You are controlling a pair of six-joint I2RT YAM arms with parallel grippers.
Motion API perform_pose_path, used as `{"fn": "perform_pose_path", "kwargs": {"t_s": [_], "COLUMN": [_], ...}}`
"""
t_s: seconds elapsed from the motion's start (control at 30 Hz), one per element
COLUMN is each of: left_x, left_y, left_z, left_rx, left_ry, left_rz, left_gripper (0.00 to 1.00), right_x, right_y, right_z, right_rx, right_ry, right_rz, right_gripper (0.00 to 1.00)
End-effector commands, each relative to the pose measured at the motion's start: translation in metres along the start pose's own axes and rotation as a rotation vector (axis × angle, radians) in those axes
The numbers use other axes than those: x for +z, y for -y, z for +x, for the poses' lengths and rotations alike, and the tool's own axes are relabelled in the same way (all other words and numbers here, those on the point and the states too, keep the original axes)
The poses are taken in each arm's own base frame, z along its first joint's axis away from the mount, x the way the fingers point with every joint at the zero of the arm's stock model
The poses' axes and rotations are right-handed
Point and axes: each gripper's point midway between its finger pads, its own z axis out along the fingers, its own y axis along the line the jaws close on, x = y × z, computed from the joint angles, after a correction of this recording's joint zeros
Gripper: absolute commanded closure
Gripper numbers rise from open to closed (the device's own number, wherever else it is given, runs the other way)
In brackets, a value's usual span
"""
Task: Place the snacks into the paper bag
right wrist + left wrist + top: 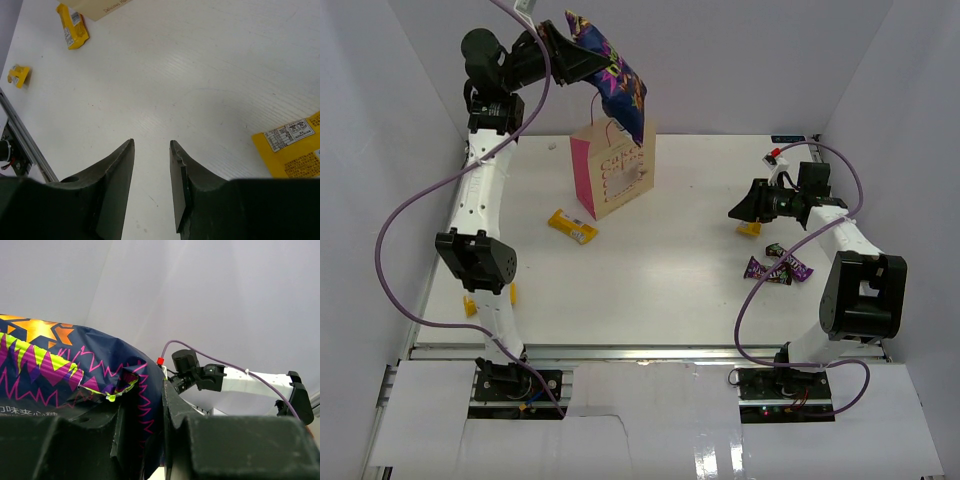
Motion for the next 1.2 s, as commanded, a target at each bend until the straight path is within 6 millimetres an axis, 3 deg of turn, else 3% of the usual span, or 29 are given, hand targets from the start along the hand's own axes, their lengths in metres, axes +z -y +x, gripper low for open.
{"fn": "perform_pose_path", "kwargs": {"t_s": [0.0,0.23,0.6,0.83,1.17], "left_x": [-0.022,-0.046,-0.082,-0.087,-0.085], "left_y": [0.059,0.042,0.024,0.018,0.020], "left_z": [-0.063,-0.076,-0.060,-0.045,-0.047], "left_rx": [0.254,0.330,0.464,0.488,0.520], "left_ry": [0.134,0.141,-0.005,-0.063,-0.049], "left_rz": [0.059,0.038,0.081,0.115,0.126], "left_gripper": [1.00,1.00,1.00,1.00,1.00], "right_x": [-0.005,-0.003,0.003,0.006,0.007], "right_y": [-0.009,-0.009,-0.009,-0.008,-0.007], "right_z": [-0.012,-0.011,-0.004,-0.002,-0.002], "right_rx": [-0.047,-0.044,-0.034,0.001,0.004], "right_ry": [0.042,0.038,0.021,0.017,0.017], "right_rz": [-0.028,-0.036,-0.043,-0.046,-0.047], "right_gripper": [0.59,0.60,0.60,0.60,0.60]}}
